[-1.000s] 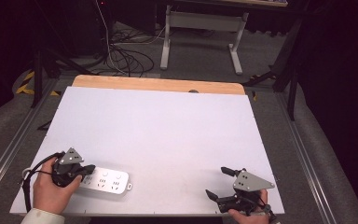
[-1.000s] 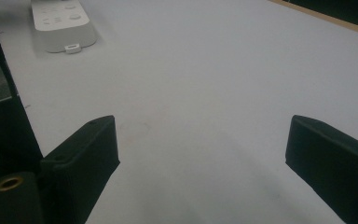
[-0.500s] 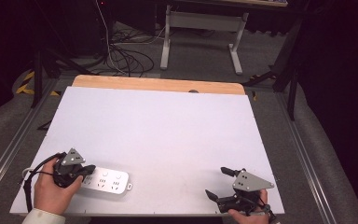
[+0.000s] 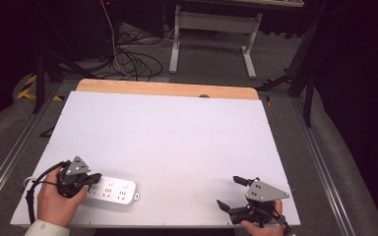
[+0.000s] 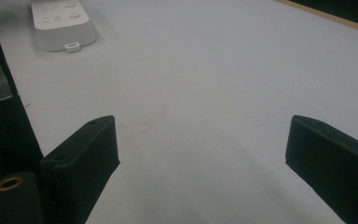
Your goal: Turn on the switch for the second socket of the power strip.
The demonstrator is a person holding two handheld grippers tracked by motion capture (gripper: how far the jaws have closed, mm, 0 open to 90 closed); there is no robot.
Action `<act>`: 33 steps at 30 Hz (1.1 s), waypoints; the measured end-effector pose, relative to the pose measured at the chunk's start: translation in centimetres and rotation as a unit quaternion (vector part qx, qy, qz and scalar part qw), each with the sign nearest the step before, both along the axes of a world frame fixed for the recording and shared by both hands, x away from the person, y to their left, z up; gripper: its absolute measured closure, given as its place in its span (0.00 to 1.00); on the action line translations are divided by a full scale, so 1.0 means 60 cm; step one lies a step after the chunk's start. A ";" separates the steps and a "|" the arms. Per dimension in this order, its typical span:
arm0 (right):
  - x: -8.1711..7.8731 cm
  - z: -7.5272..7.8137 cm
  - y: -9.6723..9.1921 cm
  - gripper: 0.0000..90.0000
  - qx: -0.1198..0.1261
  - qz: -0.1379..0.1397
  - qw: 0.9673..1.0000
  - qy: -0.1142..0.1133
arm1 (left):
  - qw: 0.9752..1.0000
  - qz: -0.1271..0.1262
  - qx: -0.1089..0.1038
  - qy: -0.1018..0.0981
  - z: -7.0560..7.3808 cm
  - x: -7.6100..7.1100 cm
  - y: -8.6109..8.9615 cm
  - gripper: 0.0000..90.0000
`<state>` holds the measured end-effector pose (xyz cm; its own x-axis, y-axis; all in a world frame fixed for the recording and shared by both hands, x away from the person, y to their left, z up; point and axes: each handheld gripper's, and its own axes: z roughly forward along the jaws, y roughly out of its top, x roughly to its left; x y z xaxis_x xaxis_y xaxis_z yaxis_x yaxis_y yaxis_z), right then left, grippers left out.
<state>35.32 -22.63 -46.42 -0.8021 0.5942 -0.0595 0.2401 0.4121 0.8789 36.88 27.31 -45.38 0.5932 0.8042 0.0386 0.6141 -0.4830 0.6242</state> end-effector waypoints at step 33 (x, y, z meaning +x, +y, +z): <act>0.001 0.000 0.000 0.11 0.000 -0.003 1.000 -0.002 | 0.996 0.007 -0.049 -0.081 0.049 -0.029 0.006 0.73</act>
